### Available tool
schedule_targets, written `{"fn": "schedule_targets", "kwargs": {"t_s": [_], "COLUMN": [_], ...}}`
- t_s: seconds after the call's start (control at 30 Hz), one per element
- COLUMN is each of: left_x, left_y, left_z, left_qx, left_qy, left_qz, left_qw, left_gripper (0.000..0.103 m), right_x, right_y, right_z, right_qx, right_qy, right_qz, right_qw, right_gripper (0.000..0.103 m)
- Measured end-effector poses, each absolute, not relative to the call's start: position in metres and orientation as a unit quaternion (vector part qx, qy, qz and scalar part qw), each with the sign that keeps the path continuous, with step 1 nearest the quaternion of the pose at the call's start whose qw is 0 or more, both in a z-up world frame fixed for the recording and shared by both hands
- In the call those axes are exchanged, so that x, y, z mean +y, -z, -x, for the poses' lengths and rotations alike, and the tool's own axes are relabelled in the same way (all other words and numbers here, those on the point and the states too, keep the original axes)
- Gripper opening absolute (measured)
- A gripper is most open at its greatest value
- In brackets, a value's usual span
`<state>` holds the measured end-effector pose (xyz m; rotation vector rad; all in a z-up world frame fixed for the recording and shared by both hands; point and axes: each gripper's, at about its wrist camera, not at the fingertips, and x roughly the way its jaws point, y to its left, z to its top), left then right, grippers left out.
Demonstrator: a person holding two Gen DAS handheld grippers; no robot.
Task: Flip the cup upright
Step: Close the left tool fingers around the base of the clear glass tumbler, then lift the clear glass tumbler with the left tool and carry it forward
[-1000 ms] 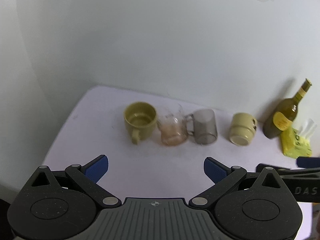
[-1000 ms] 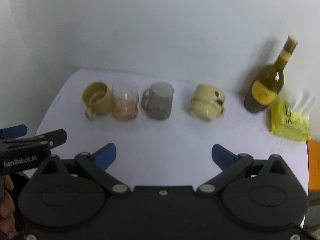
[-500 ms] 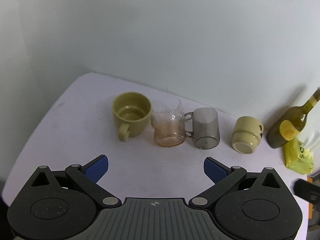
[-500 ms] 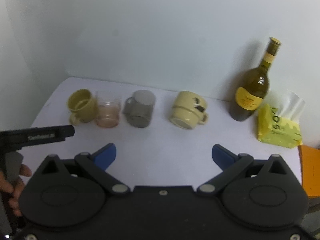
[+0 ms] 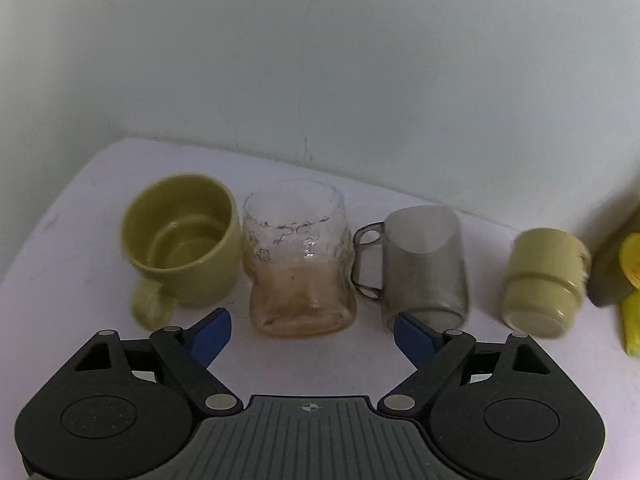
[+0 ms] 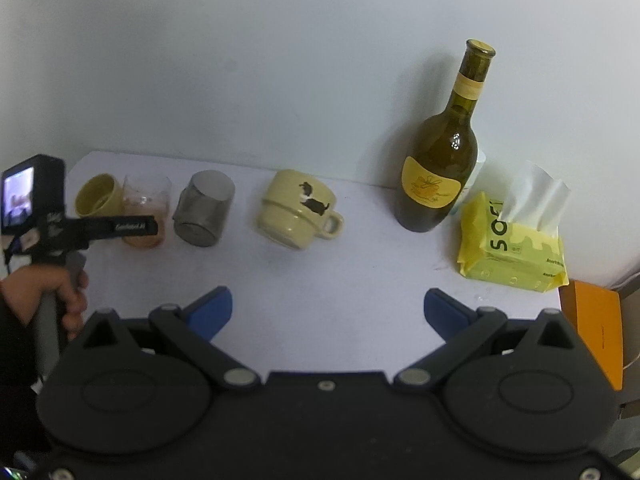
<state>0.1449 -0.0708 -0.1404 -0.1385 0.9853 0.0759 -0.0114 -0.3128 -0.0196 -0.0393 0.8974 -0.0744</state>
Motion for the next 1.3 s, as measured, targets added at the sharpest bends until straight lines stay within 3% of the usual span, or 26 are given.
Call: {"fn": "schedule_targets", "kwargs": {"t_s": [0.7, 1.3], "left_x": [-0.069, -0.07], "left_y": [0.162, 0.164], "left_z": [-0.159, -0.045], "left_qx": [0.472, 0.5], "left_qy": [-0.019, 0.055], "left_qz": [0.058, 0.018], "left_qw": [0.88, 0.864], "left_gripper": [0.066, 0.066], "right_x": [-0.317, -0.254], "right_y": [0.011, 0.001], "right_z": [0.019, 0.027], "right_qx": [0.438, 0.431], "right_qy": [0.017, -0.012], "right_qz": [0.018, 0.016], "right_qw": [0.898, 0.902], "right_gripper": [0.103, 0.103]}}
